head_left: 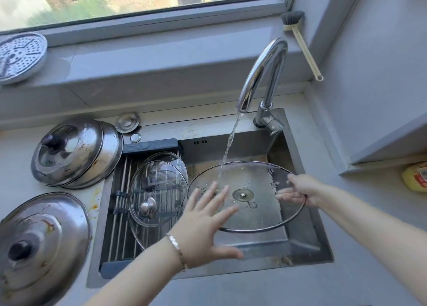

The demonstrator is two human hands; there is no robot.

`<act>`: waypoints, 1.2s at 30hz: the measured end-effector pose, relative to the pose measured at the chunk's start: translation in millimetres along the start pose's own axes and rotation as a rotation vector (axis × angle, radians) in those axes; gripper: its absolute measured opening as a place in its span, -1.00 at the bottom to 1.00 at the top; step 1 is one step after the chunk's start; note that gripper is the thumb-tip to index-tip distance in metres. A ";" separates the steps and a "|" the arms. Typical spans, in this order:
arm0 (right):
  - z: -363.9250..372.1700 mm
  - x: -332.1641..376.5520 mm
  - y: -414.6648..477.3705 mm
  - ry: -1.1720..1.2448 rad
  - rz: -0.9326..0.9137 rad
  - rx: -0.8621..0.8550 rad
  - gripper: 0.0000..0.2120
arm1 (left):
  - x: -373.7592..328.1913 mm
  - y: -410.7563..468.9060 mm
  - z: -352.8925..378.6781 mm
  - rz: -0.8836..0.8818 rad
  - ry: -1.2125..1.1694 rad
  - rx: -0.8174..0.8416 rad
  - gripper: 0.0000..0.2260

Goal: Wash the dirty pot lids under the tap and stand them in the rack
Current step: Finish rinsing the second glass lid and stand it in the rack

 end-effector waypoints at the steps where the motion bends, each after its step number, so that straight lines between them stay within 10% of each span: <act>1: -3.9 7.3 -4.2 -0.024 -0.017 -0.025 -0.76 | -14.4 5.7 10.4 0.059 0.013 0.024 -0.27; 9: -7.9 59.7 -47.4 -0.214 -0.096 -0.046 -0.83 | -33.0 34.1 15.2 0.109 -0.611 -0.247 -0.68; 17: 4.8 32.3 -16.6 -0.258 -0.202 -0.123 -0.63 | 36.8 19.3 11.0 -0.526 -1.749 -0.513 -0.80; 23: 48.6 -21.8 16.7 0.300 0.007 0.086 -0.49 | 71.4 3.7 10.4 -0.571 -2.087 -0.644 -0.67; 27: 47.5 0.8 12.5 0.497 -0.121 -0.048 -0.60 | 82.2 1.3 17.1 -0.575 -2.205 -0.584 -0.68; 36: -1.1 70.2 -41.0 0.007 -0.518 -0.412 -0.57 | 57.2 30.8 76.1 -0.943 -2.308 -0.142 -0.64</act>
Point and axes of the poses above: each hand's wrist, its own y-axis towards the middle knuckle, its own z-axis out of the palm, x = y × z, the point moved 7 cm from there along y, towards the middle knuckle, and after that the axes turned 10 degrees about x, right-handed, at the moved point
